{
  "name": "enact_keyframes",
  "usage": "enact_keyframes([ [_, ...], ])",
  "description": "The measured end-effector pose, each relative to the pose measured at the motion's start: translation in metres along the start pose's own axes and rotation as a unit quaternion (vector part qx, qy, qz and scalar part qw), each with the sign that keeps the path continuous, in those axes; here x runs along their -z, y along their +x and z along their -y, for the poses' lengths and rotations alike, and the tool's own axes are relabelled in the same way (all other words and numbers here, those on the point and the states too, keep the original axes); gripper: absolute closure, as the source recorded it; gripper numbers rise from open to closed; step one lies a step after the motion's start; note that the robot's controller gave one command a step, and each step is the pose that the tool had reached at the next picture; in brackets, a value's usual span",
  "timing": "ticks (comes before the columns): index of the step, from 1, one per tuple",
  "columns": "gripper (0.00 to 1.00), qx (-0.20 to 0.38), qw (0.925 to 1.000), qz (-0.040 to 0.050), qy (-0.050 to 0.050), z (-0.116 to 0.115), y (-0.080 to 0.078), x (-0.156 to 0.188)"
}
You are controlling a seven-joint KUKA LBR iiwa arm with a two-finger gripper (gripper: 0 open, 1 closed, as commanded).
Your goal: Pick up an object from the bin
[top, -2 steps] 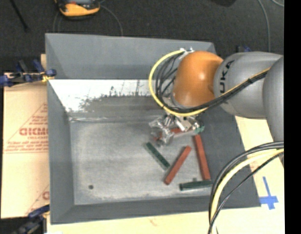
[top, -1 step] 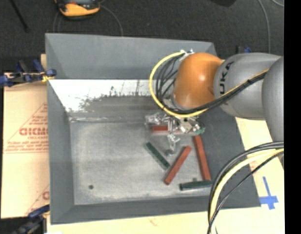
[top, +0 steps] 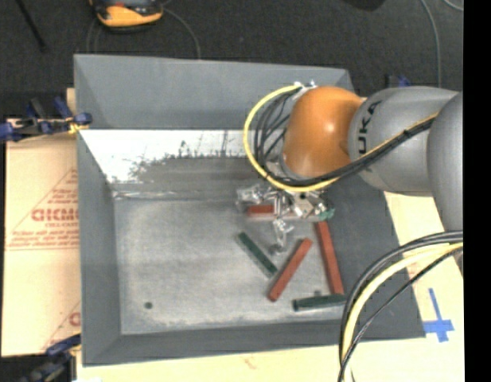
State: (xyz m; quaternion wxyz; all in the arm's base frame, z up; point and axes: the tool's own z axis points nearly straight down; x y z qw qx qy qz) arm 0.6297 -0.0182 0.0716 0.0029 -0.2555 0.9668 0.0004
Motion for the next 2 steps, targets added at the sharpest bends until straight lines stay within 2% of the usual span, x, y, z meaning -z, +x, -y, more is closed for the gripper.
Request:
enact_keyframes([
  [1, 0.0, -0.021, 0.9998, -0.0001, 0.0, 0.011, -0.008, 0.011],
  [2, 0.0, -0.017, 0.9999, -0.0004, 0.001, 0.023, 0.001, 0.019],
])
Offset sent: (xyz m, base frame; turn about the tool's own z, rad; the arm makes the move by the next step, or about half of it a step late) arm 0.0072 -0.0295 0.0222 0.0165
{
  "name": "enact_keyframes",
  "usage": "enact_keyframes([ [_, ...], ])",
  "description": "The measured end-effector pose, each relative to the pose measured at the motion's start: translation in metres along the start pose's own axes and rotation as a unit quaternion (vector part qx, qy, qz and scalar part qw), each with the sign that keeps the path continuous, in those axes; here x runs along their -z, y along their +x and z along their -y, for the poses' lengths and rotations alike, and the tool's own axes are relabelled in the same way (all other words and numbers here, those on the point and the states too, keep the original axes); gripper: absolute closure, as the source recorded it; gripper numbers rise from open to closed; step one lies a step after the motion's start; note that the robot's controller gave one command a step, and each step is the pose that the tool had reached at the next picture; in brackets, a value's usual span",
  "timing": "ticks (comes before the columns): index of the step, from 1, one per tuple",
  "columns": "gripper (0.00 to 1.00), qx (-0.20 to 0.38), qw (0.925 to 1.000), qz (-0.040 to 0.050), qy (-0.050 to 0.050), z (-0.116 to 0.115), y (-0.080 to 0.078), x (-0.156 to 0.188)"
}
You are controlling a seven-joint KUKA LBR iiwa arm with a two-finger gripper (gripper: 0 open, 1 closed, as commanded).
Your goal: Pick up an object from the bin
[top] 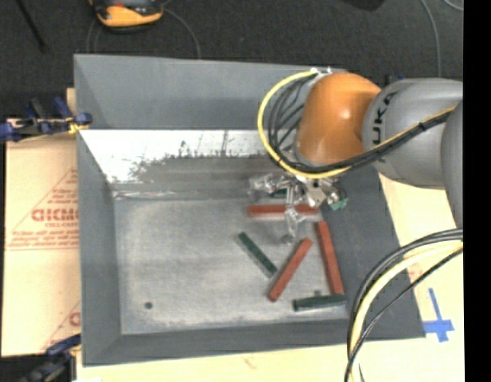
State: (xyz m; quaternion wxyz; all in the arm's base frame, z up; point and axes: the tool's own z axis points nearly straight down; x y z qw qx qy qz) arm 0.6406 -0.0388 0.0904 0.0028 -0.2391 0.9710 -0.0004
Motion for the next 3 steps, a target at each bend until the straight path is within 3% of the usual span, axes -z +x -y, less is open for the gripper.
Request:
enact_keyframes([
  [1, 1.0, -0.027, 0.9996, 0.0002, -0.001, 0.005, 0.006, -0.019],
  [2, 1.0, -0.028, 0.9996, 0.0002, -0.001, 0.005, 0.006, -0.019],
  [3, 1.0, -0.025, 0.9997, 0.0032, 0.002, -0.006, 0.007, 0.159],
])
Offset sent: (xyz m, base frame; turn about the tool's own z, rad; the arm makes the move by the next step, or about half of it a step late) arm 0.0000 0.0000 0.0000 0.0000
